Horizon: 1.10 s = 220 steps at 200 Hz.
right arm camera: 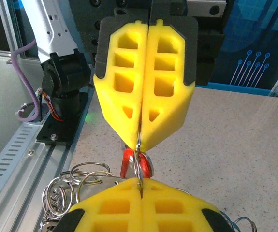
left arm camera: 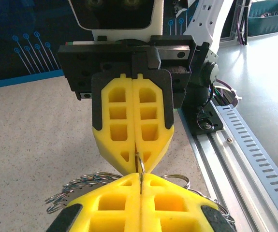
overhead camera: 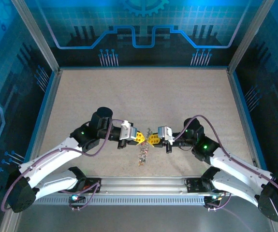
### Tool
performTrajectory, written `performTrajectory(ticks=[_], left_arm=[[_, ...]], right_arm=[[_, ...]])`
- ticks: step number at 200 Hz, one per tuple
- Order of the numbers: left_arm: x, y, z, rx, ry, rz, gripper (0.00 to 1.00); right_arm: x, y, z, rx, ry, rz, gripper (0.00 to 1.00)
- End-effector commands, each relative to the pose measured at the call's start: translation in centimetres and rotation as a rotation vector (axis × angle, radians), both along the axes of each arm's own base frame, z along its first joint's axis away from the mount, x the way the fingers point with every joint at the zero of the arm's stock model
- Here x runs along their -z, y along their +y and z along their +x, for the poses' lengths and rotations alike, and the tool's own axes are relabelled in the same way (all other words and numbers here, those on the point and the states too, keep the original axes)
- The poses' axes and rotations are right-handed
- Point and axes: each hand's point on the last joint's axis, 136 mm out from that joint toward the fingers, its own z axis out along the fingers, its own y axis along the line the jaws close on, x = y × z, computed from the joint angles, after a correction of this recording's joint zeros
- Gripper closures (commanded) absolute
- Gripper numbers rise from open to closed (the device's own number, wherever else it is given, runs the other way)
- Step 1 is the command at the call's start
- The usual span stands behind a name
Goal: Put the keys on the keyring
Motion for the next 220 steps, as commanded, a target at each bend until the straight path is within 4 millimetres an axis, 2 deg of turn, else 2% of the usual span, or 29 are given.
performTrajectory(ticks=[1, 51, 92, 138, 220], left_arm=[[-1.1, -0.3, -0.6, 0.043, -0.049, -0.021, 1.00], [-0.7, -0.3, -1.3, 0.091, -0.077, -0.017, 1.00], [0.0, -0.4, -1.7, 0.112, -0.137, 0.015, 1.00], [0.9, -0.7, -1.4, 0.078, -0.242, 0.058, 1.00], [2.0, -0.9, -0.8, 0.029, -0.385, 0.080, 1.00]], right_arm=[[-2.8, 0.0, 0.7, 0.007, -0.022, 0.068, 1.00], [-2.6, -0.5, 0.8, 0.008, 0.031, 0.079, 1.00], [-2.6, -0.9, 1.9, 0.035, 0.117, 0.104, 1.00], [-3.4, -1.0, 2.9, 0.070, 0.190, 0.151, 1.00], [-3.4, -1.4, 4.4, 0.151, 0.265, 0.197, 1.00]])
